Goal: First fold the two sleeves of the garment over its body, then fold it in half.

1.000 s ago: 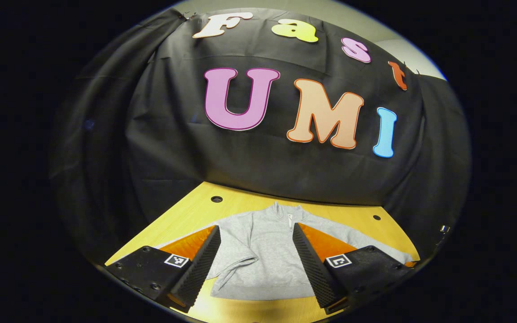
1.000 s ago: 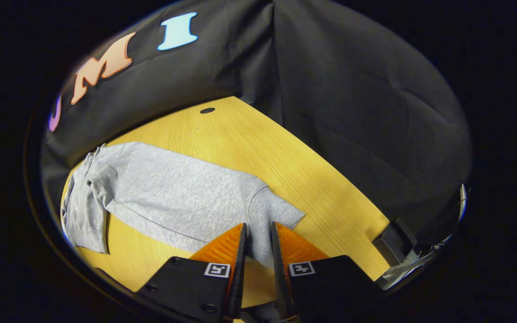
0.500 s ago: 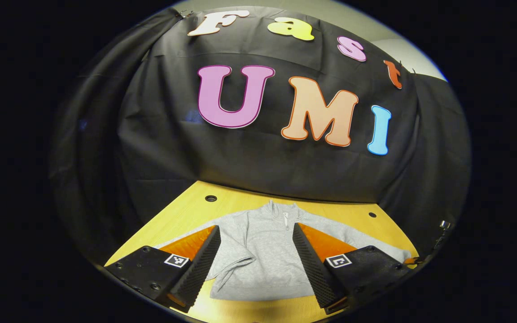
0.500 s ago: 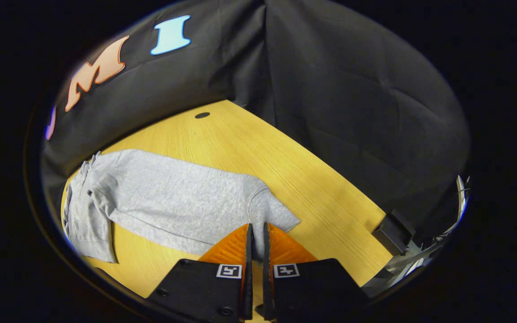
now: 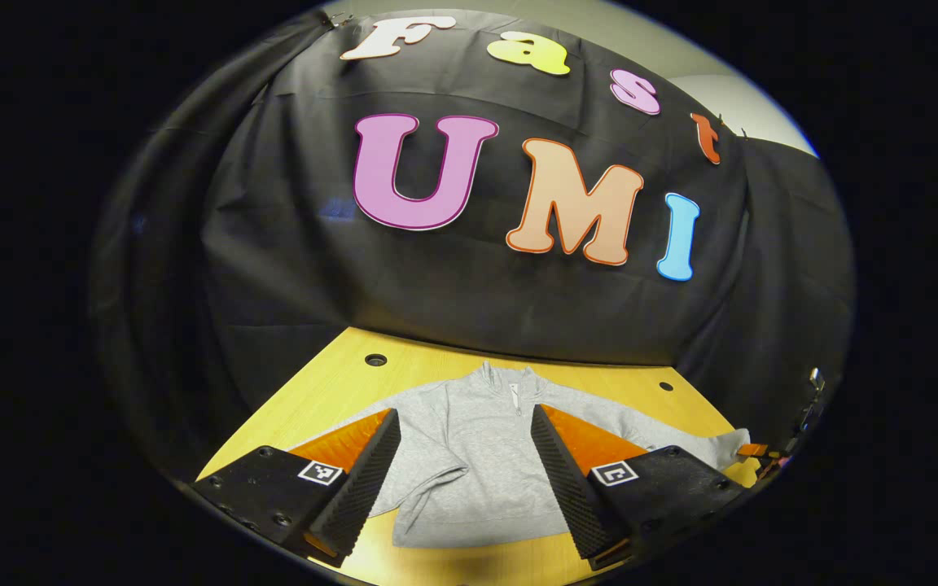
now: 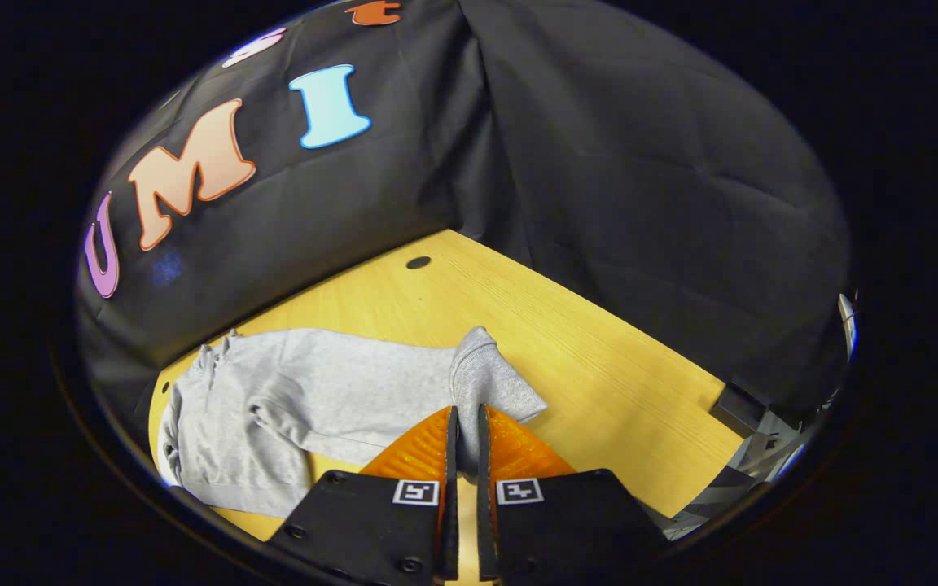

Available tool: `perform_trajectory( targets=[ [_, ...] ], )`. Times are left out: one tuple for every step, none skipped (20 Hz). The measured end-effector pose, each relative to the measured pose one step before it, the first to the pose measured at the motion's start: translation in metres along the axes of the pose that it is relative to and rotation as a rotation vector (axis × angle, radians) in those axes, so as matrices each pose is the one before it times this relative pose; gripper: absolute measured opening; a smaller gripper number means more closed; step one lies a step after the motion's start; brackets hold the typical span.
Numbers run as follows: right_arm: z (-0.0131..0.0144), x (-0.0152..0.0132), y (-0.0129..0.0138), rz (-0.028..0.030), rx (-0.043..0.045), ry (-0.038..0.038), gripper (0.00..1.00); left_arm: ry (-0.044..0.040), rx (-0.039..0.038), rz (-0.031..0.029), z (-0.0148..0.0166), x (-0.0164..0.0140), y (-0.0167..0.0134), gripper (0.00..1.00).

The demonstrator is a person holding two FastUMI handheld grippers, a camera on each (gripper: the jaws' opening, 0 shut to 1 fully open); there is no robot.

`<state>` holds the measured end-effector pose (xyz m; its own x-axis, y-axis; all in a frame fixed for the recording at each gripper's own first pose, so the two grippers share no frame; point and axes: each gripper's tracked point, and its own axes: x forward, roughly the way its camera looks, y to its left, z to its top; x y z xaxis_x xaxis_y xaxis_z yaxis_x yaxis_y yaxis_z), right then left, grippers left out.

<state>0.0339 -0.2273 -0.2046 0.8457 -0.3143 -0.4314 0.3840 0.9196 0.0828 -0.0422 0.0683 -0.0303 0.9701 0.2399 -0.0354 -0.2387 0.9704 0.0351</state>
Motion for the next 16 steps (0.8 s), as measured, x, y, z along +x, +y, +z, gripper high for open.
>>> perform_trajectory(
  targets=[
    [0.00427,-0.00411,0.01669,0.02083,0.00047,-0.01017,0.12,0.00321,-0.00323,0.00024,-0.00109,0.0002,0.00517,0.94],
    [0.00671,-0.00496,0.02429,0.03717,-0.00251,-0.01411,0.12,0.00335,-0.00654,0.00192,-0.00102,-0.00067,0.00596,0.94],
    [0.00549,-0.00213,0.01874,0.03163,-0.00478,-0.00756,0.11,0.00369,-0.01031,0.00243,-0.00182,0.00021,0.00923,0.94],
    [0.00443,-0.00293,0.02582,0.04418,-0.00913,-0.00492,0.12,0.00104,-0.00594,0.00604,-0.00043,-0.00126,0.00809,0.94],
    [0.00462,0.00077,0.01975,0.03019,-0.0103,-0.00369,0.13,-0.00035,-0.00286,0.00378,-0.00144,-0.00056,0.00713,0.95],
    [0.00502,-0.00007,0.02107,0.0337,-0.00175,-0.00153,0.11,0.00116,-0.00343,0.00711,-0.00017,-0.00016,0.00861,0.95],
    [0.00503,0.00086,0.0254,0.04619,0.00561,-0.00406,0.12,0.00364,-0.00531,0.00946,-0.00275,-0.00099,0.00826,0.95],
    [0.00523,0.00246,0.02521,0.04478,0.00799,-0.00549,0.12,0.00563,-0.00619,0.01003,-0.00205,-0.00193,0.00821,0.95],
    [0.00375,0.0038,0.02456,0.04417,0.00307,-0.00461,0.11,0.00197,-0.00656,0.0103,-0.00132,-0.00124,0.00881,0.95],
    [0.00205,0.00471,0.01955,0.03484,-0.00123,0.00285,0.11,0.00499,-0.00483,0.01294,-0.00214,-0.00217,0.00855,0.95],
    [0.00273,0.00535,0.02219,0.03683,-0.00644,0.00329,0.11,0.00426,-0.00479,0.01405,-0.0035,-0.00195,0.00859,0.95],
    [-0.00078,0.00773,0.01929,0.03306,-0.01029,0.00709,0.11,0.00532,-0.00517,0.01499,-0.00185,-0.00177,0.00851,0.95],
    [-0.00104,0.00697,0.01778,0.03107,-0.01296,0.00972,0.12,0.00437,-0.00578,0.01452,-0.00337,-0.00187,0.00894,0.95],
    [-0.00013,0.00803,0.01839,0.02968,-0.00777,0.00724,0.12,0.002,-0.00489,0.015,-0.00251,-0.00278,0.00863,0.95],
    [0.00018,0.00795,0.01734,0.03222,-0.00121,0.00212,0.12,0.00554,-0.00376,0.01793,-0.0031,-0.00097,0.00753,0.95],
    [0.00122,0.00802,0.0187,0.03237,0.00296,0.0037,0.12,0.00452,-0.00372,0.01881,-0.00287,-0.00181,0.00916,0.95]
  ],
)
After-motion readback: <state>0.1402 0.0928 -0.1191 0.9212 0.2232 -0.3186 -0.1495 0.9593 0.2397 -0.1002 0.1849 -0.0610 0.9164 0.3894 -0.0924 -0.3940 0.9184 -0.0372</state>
